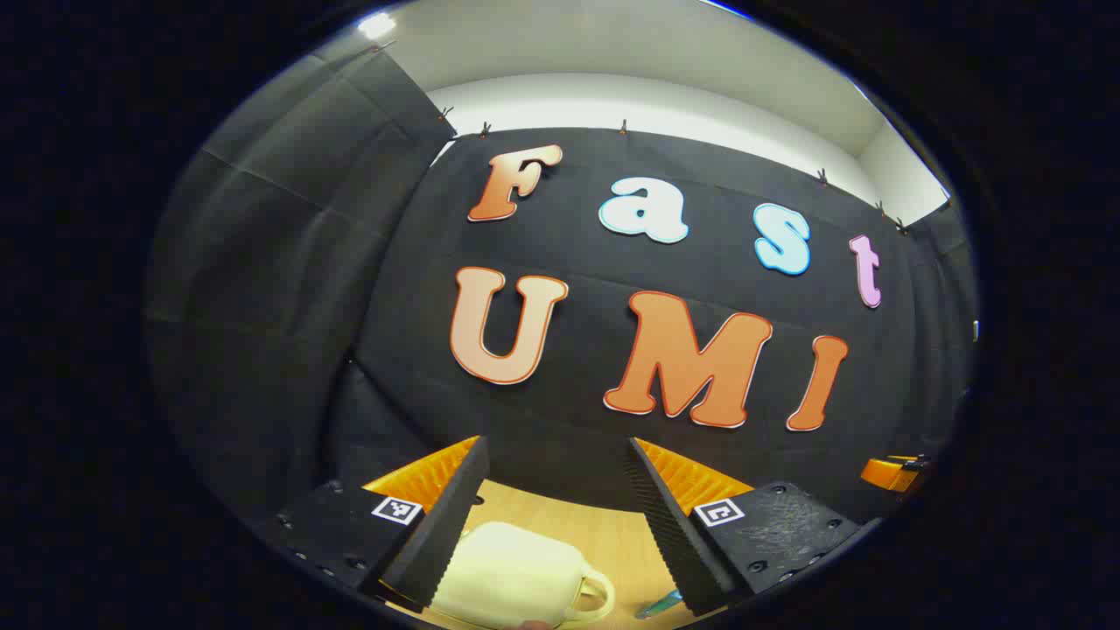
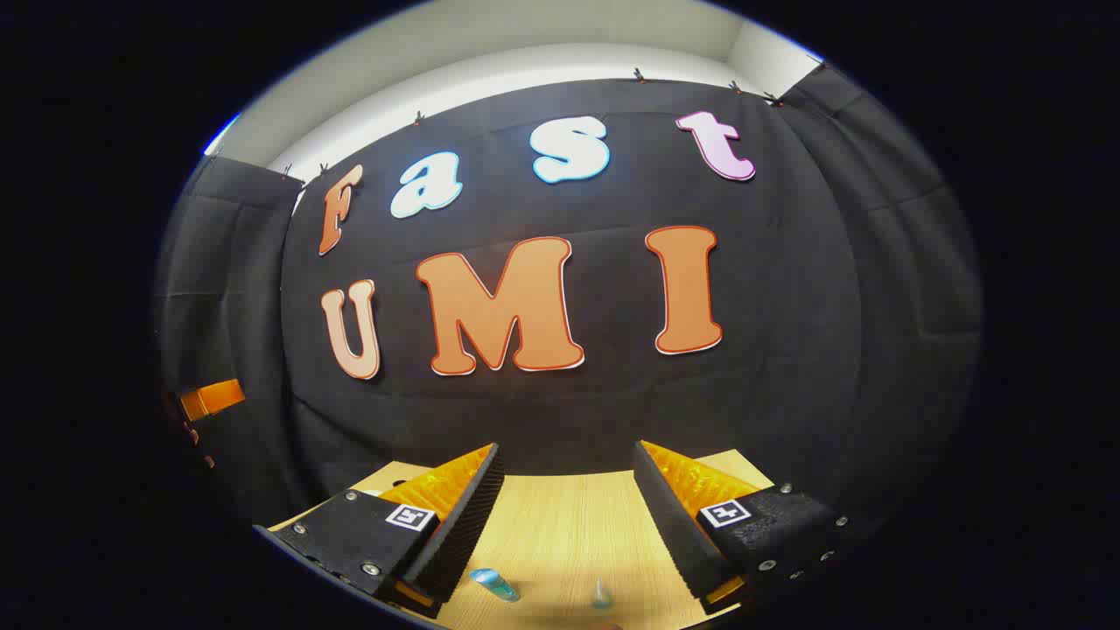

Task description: First open the suitcase, pack the skin care products into it, and then close the suitcase.

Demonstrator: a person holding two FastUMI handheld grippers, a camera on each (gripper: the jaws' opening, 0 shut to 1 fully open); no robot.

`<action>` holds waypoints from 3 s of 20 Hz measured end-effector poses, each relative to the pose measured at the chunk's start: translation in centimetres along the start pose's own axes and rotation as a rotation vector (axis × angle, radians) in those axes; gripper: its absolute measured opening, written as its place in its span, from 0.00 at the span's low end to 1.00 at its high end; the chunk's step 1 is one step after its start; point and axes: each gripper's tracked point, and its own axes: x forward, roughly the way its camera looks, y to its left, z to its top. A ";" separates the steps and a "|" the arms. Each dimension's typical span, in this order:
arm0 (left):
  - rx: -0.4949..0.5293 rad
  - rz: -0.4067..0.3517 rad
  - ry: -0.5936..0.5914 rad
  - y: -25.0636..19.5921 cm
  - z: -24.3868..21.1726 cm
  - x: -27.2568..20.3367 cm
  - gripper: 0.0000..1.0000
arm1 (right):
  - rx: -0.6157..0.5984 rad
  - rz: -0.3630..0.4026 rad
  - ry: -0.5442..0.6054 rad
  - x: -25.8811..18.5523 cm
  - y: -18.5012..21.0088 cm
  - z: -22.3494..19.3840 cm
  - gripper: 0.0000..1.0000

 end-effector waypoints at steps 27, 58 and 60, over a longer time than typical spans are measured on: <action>0.211 -0.212 0.151 -9.4 -8.0 4.6 0.97 | -0.028 -0.119 0.133 0.6 -3.3 -3.5 0.95; 1.340 -0.426 0.676 -3.9 -37.6 -1.6 0.98 | 0.032 -0.256 0.392 -6.2 -10.7 -11.6 0.95; 1.398 -0.415 0.656 -3.8 -38.1 -0.4 0.98 | 0.037 -0.267 0.398 -6.2 -11.1 -11.7 0.95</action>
